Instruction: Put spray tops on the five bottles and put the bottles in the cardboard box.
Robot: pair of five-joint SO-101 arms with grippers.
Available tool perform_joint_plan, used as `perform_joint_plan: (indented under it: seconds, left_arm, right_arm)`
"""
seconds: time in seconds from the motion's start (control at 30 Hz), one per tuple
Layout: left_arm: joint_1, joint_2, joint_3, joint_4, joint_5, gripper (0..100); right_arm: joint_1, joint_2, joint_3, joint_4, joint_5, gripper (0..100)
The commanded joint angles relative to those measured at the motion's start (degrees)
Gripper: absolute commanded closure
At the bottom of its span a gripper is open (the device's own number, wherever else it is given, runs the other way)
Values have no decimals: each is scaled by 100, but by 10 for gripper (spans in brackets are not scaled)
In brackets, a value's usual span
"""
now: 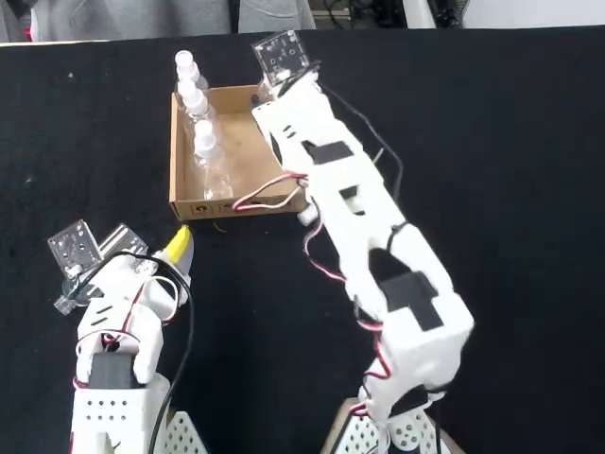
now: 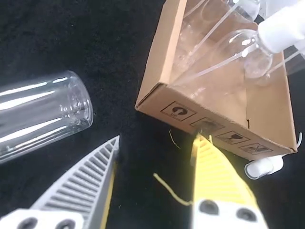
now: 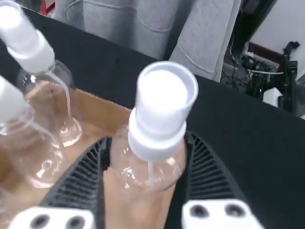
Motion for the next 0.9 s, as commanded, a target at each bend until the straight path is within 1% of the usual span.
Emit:
perform_joint_plan:
  seconds: [0.0,0.2,0.5,0.77,0.87]
  left_arm:
    - [-48,-70,31,-141,-70,777]
    - [-48,-70,31,-141,-70,777]
    - [-48,-70,31,-141,-70,777]
    - [-57,-70,40,-141,-70,777]
    - [-57,-70,40,-141,-70,777]
  right_arm:
    - [220,198,-760,-193,-35,910]
    - [202,822,-1244,-193,-35,910]
    - [123,1007,-1270,-193,-35,909]
    - [132,1499,-1490,-185,-35,906]
    - [123,1525,-1490,-158,-35,868]
